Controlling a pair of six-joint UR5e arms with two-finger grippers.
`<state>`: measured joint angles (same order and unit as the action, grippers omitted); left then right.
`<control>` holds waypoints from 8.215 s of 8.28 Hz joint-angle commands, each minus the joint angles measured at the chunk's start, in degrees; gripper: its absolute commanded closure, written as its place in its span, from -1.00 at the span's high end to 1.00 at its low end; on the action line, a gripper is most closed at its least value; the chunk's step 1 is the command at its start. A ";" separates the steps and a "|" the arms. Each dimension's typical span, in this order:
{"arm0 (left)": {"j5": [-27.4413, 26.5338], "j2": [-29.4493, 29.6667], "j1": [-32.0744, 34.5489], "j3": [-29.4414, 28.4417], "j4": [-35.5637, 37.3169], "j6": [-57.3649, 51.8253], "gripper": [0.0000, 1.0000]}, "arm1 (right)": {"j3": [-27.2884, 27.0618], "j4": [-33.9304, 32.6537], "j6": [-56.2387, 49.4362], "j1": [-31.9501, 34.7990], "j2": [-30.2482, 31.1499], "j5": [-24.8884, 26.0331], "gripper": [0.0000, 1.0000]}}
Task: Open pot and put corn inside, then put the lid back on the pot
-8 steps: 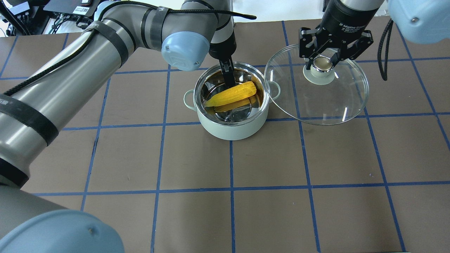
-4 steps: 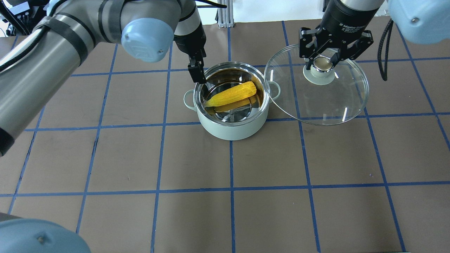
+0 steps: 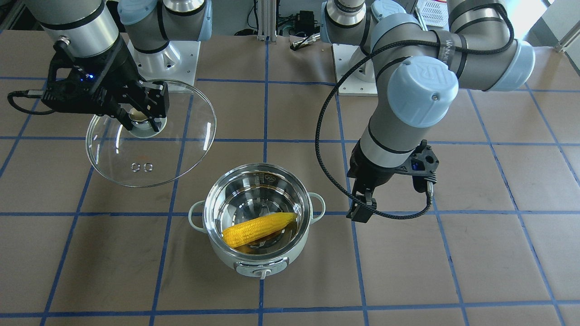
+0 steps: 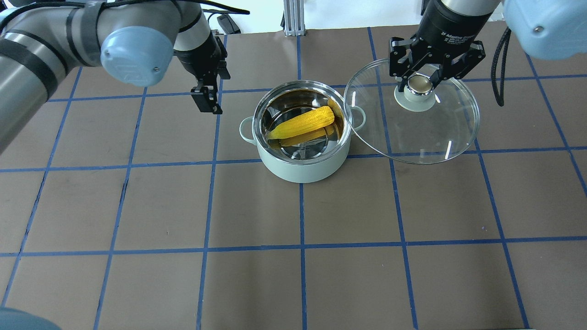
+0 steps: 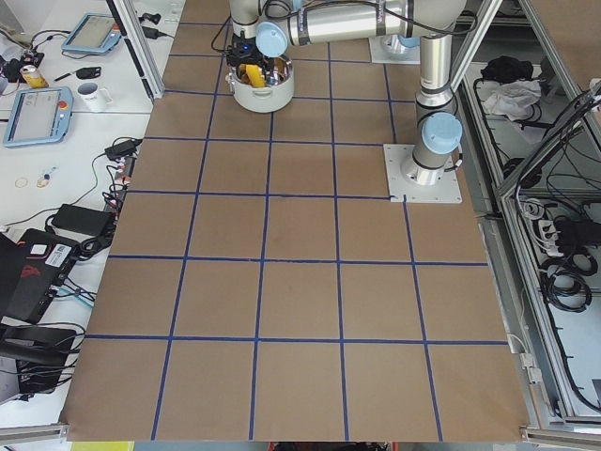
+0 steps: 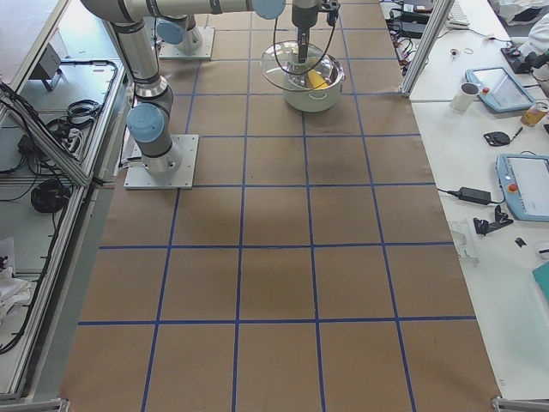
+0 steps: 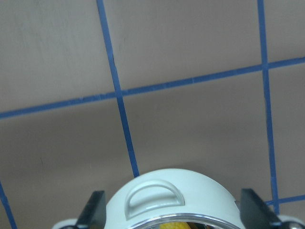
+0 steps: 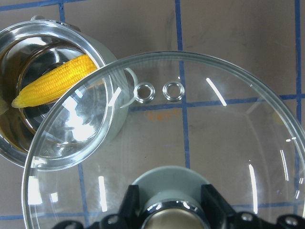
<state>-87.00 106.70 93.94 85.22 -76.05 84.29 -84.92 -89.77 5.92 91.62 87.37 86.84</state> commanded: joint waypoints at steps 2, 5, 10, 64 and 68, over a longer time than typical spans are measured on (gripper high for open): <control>-1.41 -7.71 -4.72 0.21 -11.86 -26.23 1.00 | -0.34 -0.05 -0.21 0.05 0.26 0.00 -0.08; -10.55 -9.58 -4.64 0.04 -17.46 -35.29 1.00 | -0.43 0.12 -0.30 0.14 0.26 0.08 -0.08; -10.73 -10.99 -4.55 -1.02 -18.61 -58.00 1.00 | 0.63 -4.95 0.83 4.07 -3.76 0.09 -0.07; -2.65 -14.24 -4.20 -0.23 -11.05 -81.57 1.00 | -1.30 3.11 0.93 3.66 4.65 4.40 1.00; -2.47 -14.24 -4.20 -0.14 -10.88 -81.66 1.00 | -1.39 3.02 0.15 3.48 4.57 4.39 1.00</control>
<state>-89.50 92.47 89.74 85.07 -87.01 2.58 -86.27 -86.69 6.71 95.24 91.97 91.14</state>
